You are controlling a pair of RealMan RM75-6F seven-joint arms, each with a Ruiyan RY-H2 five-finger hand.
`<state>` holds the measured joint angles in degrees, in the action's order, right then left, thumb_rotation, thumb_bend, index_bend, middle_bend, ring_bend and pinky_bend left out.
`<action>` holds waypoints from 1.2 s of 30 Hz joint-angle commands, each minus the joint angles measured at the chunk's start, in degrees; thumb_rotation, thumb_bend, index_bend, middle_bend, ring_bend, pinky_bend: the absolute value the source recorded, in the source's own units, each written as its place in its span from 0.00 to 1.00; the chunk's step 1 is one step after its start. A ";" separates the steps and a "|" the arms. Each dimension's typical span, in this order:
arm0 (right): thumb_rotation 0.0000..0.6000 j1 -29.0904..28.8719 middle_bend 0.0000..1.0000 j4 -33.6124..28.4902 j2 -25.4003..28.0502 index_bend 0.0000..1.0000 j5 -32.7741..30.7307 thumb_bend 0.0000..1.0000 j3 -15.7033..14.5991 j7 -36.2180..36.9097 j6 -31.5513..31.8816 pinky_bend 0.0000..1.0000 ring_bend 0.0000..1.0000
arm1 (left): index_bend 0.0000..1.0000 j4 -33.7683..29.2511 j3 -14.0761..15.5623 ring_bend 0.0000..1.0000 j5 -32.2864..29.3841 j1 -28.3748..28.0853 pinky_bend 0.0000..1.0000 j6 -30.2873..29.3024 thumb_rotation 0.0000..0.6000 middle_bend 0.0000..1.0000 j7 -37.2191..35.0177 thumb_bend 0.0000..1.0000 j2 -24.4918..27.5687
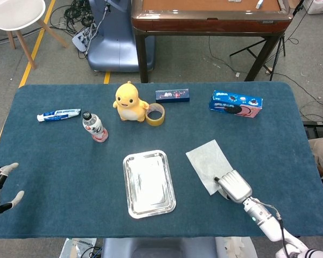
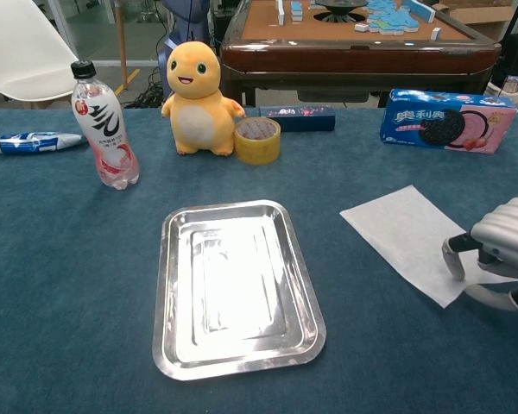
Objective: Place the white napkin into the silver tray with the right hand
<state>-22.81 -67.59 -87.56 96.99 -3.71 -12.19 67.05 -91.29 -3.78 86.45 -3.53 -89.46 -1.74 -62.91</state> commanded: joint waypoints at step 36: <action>1.00 -8.91 1.00 -8.37 -8.62 0.61 -5.27 0.48 12.39 -14.31 2.12 1.00 1.00 | 0.19 -0.49 -0.79 0.21 0.18 1.05 0.42 -2.40 1.00 0.27 -1.26 0.22 1.63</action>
<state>-31.24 -76.48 -95.35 91.76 8.13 -26.10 68.59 -91.78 -4.57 86.63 -2.49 -91.86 -2.98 -61.29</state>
